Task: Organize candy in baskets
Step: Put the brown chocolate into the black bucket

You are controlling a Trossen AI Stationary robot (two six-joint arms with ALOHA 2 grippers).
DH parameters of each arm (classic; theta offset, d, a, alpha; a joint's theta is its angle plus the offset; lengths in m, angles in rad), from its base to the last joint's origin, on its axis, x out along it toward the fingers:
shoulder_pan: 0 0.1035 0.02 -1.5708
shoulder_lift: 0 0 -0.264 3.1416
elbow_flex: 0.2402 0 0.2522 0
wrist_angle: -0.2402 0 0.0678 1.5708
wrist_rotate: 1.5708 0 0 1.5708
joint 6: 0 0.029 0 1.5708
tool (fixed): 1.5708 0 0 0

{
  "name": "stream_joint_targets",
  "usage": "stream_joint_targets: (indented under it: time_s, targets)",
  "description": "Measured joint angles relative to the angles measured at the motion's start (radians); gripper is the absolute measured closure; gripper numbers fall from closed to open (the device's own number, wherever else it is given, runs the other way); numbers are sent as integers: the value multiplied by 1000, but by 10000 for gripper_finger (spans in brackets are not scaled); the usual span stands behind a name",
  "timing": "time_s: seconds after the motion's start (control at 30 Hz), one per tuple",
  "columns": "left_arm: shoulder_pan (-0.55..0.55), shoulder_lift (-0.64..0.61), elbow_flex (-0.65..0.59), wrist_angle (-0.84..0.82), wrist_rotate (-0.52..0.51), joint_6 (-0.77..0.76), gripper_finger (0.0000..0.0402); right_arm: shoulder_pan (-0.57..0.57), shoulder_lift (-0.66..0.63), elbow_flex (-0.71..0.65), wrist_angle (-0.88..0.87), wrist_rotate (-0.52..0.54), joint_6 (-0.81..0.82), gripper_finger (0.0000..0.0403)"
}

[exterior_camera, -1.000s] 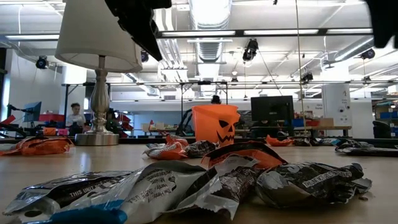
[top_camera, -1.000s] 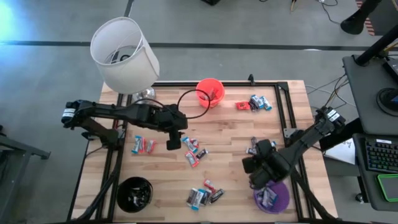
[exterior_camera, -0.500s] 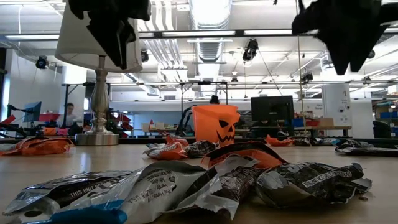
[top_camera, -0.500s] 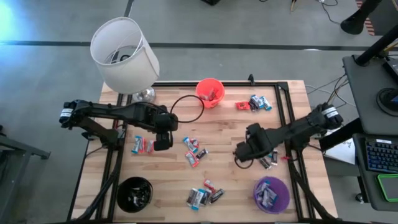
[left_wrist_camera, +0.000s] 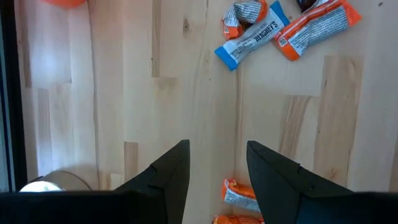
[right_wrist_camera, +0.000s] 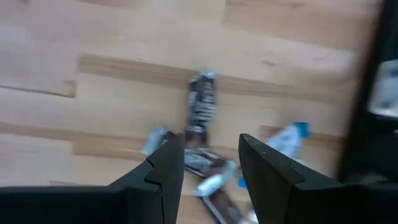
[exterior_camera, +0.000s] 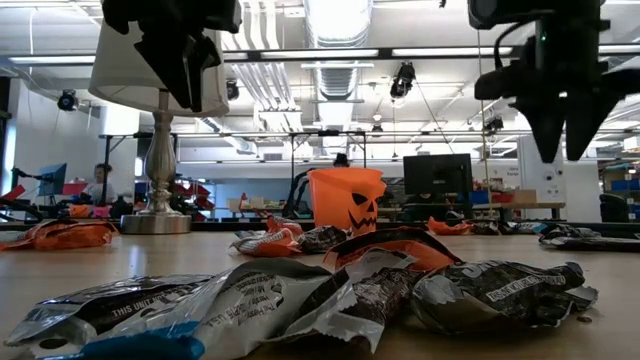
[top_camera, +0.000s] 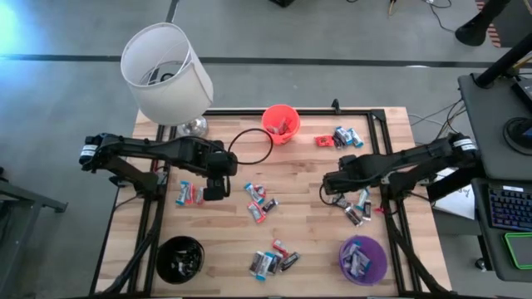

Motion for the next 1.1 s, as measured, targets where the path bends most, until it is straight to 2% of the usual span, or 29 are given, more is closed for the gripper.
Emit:
stream_joint_targets:
  time_s: [0.2,0.73,0.97,1.1]
  targets:
    - [0,0,0,0,0,4,260,-2,-65,-105,210,-11,-18,259]
    - [0,0,0,3,0,-6,260,-2,-57,-197,219,-15,25,259]
    - [0,0,0,10,0,-6,260,-2,-56,-273,360,-15,34,259]
    - [0,0,0,11,0,-6,260,-1,-56,-307,369,-15,57,259]
